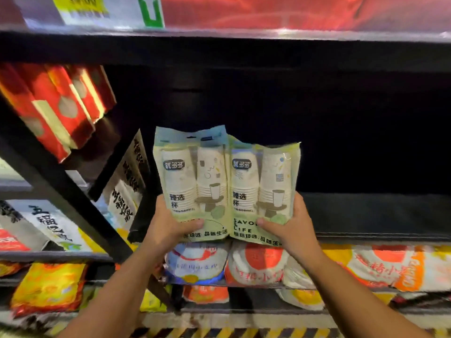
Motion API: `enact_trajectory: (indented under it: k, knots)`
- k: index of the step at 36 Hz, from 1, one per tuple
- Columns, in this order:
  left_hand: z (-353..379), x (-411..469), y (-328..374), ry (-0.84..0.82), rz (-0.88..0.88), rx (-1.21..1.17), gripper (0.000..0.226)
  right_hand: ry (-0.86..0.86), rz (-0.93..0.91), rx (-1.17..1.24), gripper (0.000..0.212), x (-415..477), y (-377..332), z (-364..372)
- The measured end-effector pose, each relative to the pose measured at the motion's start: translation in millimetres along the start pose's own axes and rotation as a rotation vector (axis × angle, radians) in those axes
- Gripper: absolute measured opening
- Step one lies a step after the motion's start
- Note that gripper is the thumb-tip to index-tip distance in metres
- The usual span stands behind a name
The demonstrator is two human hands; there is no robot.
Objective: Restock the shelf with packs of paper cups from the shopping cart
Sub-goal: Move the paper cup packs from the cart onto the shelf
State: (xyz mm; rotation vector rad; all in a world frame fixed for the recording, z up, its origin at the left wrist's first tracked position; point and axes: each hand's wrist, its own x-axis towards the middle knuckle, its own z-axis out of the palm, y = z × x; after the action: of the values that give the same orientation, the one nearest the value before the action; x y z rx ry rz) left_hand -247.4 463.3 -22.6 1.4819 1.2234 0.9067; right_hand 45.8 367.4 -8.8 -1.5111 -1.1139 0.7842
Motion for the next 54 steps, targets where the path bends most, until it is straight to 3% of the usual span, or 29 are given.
enact_trajectory:
  k: [9, 14, 20, 24, 26, 30, 33, 38, 41, 47, 54]
  knots:
    - [14.4, 24.6, -36.5, 0.123, -0.052, 0.049, 0.122, 0.1, 0.013, -0.1, 0.079, 17.6, 39.4, 33.3]
    - [20.5, 37.2, -39.7, 0.129, -0.055, 0.125, 0.098, 0.119, -0.054, -0.247, 0.066, 34.6, 49.8, 30.2]
    - [19.5, 72.1, -38.4, 0.172, -0.075, 0.177, 0.104, 0.062, -0.121, -0.354, 0.057, 76.4, 53.5, 27.4]
    - [11.5, 113.3, -41.2, 0.177, -0.034, 0.41, 0.09, 0.031, -0.084, -0.409, 0.03, 122.7, 66.4, 33.4]
    - [5.9, 139.3, -51.2, 0.147, -0.04, 0.453, 0.088, 0.022, -0.03, -0.426, 0.035, 151.7, 72.0, 40.0]
    - [-4.3, 197.9, -74.8, 0.175, -0.033, 0.373, 0.057, 0.03, -0.13, -0.485, 0.077, 216.6, 76.7, 55.3]
    - [-3.7, 221.9, -71.0, 0.251, 0.018, 0.286, 0.08, 0.038, -0.228, -0.452, 0.091, 258.7, 93.8, 62.2]
    - [-28.1, 281.9, -104.4, 0.323, 0.143, 0.246, 0.109, 0.101, -0.251, -0.434, 0.066, 294.6, 86.6, 81.3]
    - [-39.8, 296.8, -109.3, 0.275, 0.109, 0.289, 0.102, 0.12, -0.259, -0.423, 0.068, 309.9, 86.0, 89.2]
    - [-23.5, 281.9, -76.8, 0.341, 0.05, 0.318, 0.095, 0.189, -0.222, -0.338, 0.081, 314.1, 89.0, 93.8]
    - [-23.9, 289.1, -78.7, 0.353, 0.024, 0.415, 0.087, 0.173, -0.222, -0.338, 0.066, 314.7, 91.8, 94.4]
